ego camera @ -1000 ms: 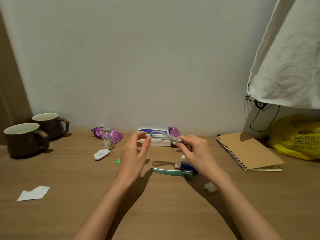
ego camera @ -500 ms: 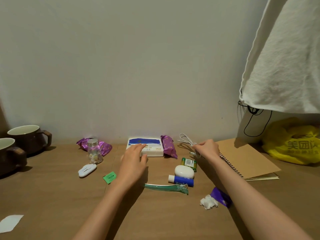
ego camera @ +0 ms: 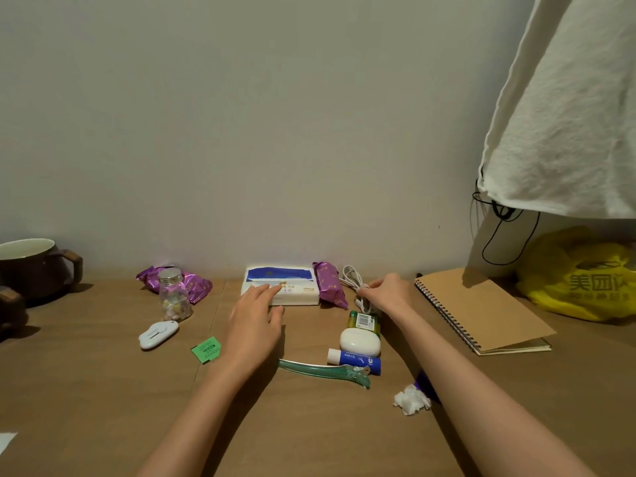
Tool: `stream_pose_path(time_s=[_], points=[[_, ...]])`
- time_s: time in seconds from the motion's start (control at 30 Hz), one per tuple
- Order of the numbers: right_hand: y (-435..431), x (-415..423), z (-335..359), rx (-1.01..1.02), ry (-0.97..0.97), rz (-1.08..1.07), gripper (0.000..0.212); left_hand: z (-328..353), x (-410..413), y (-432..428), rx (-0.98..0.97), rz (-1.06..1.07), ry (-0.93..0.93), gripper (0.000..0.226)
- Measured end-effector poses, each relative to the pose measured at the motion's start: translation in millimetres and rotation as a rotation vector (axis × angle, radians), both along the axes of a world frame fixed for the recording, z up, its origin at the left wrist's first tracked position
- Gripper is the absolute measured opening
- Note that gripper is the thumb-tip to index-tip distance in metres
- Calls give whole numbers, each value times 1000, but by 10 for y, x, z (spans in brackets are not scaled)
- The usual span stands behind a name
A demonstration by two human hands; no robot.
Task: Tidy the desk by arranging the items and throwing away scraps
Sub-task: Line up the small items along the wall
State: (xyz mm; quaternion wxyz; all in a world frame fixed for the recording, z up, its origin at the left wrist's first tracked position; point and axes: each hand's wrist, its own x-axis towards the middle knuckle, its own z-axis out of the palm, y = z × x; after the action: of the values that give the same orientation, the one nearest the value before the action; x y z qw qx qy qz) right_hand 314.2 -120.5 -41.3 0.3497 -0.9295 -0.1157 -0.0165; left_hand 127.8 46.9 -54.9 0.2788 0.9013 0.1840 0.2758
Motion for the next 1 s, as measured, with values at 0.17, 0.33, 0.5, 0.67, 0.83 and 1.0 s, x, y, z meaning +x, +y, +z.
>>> stream_pose_path(time_s=[0.17, 0.33, 0.5, 0.67, 0.83, 1.0], points=[[101, -45, -25, 39, 27, 78, 21, 14, -48, -2, -17, -2, -4, 45], [107, -63, -46, 83, 100, 113, 19, 13, -60, -11, -12, -3, 13, 46], [26, -69, -73, 163, 194, 170, 23, 1, -48, -2, 29, -20, 84, 46], [-45, -68, -31, -22, 113, 247, 40, 20, -92, -8, 13, -37, 119, 47], [-183, -292, 102, 0, -178, 198, 35, 148, -193, -46, 40, -125, 98, 42], [-352, -782, 238, -74, -90, 441, 21, 240, -299, -110, 51, -375, 231, 46]])
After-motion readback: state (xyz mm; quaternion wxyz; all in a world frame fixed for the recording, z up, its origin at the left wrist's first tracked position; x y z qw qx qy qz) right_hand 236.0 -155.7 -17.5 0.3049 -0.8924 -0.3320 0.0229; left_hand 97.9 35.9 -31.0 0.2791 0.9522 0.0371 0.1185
